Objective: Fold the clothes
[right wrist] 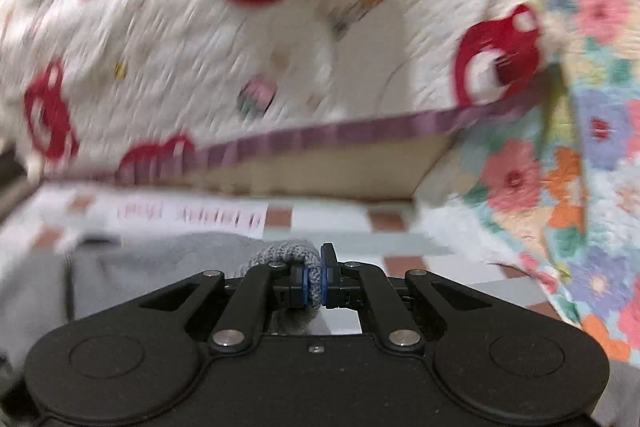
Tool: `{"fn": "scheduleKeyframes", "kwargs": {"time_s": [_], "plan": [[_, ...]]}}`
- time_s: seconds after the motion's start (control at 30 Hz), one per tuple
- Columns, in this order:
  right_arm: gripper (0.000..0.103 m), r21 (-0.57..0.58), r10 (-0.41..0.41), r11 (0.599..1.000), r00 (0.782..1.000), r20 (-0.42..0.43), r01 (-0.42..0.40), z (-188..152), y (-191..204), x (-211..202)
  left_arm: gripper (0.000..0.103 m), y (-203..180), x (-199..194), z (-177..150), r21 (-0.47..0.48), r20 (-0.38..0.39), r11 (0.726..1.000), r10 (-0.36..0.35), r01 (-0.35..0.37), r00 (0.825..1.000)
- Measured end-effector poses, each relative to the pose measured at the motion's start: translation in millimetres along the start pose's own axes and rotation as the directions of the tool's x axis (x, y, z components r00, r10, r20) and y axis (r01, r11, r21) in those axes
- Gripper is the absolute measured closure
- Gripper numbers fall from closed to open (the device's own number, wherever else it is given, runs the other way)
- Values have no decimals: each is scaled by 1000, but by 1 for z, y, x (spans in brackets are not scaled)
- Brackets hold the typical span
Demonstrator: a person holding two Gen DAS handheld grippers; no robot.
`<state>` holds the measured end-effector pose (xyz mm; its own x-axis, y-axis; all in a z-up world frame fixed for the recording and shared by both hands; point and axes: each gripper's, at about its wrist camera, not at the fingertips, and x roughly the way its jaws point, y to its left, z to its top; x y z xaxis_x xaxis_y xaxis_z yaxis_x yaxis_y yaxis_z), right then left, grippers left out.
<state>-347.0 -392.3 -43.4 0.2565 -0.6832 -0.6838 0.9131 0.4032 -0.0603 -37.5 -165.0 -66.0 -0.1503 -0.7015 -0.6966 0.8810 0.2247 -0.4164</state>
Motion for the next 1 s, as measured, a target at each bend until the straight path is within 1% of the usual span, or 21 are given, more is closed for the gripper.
{"fn": "scheduleKeyframes", "kwargs": {"time_s": [0.03,0.1,0.17,0.2,0.23,0.27,0.33,0.37,0.4,0.43,0.5,0.53,0.6,0.7,0.77,0.8,0.83,0.87,0.9,0.93,1.0], "plan": [[98,22,-10,1000,1000,-7,10,-5,-4,0,102,1,1,-1,0,-11,1000,4,-4,1000],[98,66,-28,997,999,-22,29,-14,-11,0,100,3,7,2,10,-31,1000,21,-20,999],[98,109,-46,993,998,-37,50,-23,-18,0,98,7,7,8,-17,0,999,28,-28,1000],[98,131,-55,990,997,-46,60,-28,-22,1,91,9,4,10,-37,40,999,31,-30,999],[98,129,-55,990,997,-53,62,-31,-23,3,79,11,1,12,-56,81,998,35,-30,996],[98,120,-54,991,997,-59,61,-33,-22,6,74,9,0,16,-57,117,997,61,-54,991],[98,102,-51,993,996,-73,58,-38,-21,12,72,-1,3,23,-33,184,990,141,-137,973],[98,93,-50,994,996,-79,57,-40,-21,15,72,-6,4,27,-23,219,984,180,-179,959],[98,98,-47,994,996,-81,54,-38,-21,17,67,-11,6,31,-15,253,975,217,-221,943],[97,113,-43,992,996,-81,52,-35,-21,17,60,-14,13,33,-20,238,974,224,-225,945],[97,138,-38,989,996,-85,50,-32,-23,21,57,-16,37,33,-49,131,982,185,-180,974],[96,145,-37,988,996,-87,50,-32,-24,23,56,-17,47,29,-57,75,983,178,-174,981],[95,147,-33,988,996,-88,46,-34,-24,24,48,-20,61,18,-42,-9,980,194,-194,981],[94,155,-25,987,996,-90,38,-38,-24,25,46,-33,65,0,68,-50,968,247,-243,968],[93,186,-12,982,996,-94,30,-40,-28,24,46,-37,66,-4,88,-47,962,264,-260,963],[92,212,-4,977,995,-97,24,-40,-30,23,49,-37,65,-4,91,-42,961,265,-260,963],[92,243,6,970,995,-98,18,-39,-34,23,69,-37,63,-3,93,-36,962,260,-256,965],[92,266,14,964,995,-98,12,-38,-36,24,78,-36,60,-3,100,-27,960,264,-261,964],[92,281,22,960,995,-99,7,-37,-38,25,92,-34,57,-2,110,-16,956,275,-271,961],[92,288,30,958,995,-100,0,-35,-39,27,96,-32,52,-1,107,4,955,277,-276,961],[92,287,38,958,994,-98,-8,-32,-39,31,96,-28,39,2,81,56,958,272,-276,961]]}}
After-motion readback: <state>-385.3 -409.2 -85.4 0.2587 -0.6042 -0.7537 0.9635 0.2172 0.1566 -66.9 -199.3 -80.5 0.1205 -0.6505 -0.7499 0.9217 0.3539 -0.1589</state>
